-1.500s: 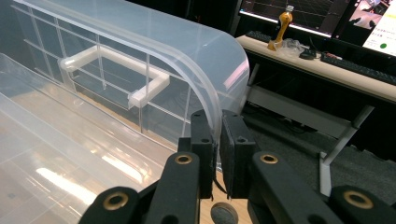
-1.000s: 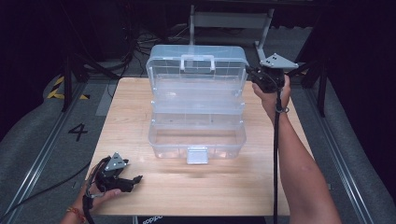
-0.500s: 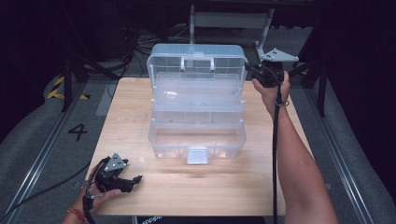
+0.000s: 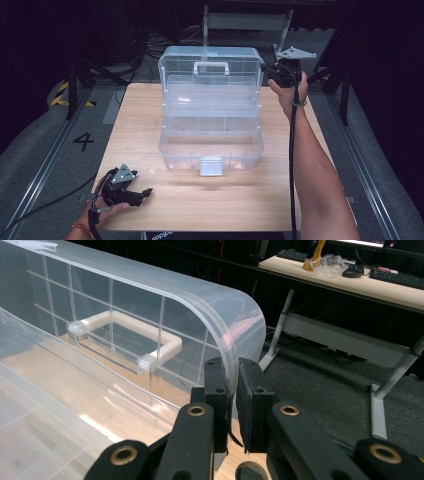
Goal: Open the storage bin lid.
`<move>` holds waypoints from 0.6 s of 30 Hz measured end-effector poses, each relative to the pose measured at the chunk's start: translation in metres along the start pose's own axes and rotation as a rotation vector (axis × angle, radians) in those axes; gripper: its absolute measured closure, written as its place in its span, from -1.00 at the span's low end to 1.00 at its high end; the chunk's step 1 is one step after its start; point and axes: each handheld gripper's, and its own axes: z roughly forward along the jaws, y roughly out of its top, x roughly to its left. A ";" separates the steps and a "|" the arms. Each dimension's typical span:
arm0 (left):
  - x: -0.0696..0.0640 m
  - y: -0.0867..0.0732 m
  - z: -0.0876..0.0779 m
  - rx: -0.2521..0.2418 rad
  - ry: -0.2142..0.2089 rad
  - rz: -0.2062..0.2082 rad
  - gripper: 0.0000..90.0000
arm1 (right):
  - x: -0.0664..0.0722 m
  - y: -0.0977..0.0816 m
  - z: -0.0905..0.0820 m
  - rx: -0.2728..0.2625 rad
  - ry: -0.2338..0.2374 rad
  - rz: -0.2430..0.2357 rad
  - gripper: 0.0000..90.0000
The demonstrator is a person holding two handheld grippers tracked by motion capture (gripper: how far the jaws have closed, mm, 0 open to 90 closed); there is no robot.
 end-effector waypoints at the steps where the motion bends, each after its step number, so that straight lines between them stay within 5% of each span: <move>1: 0.000 0.000 0.000 0.000 0.000 0.000 -0.68 | -0.001 0.000 0.001 -0.001 0.002 0.005 0.88; 18: 0.000 0.000 0.000 0.000 0.002 -0.001 -0.68 | -0.010 0.002 0.017 0.022 0.012 0.047 0.87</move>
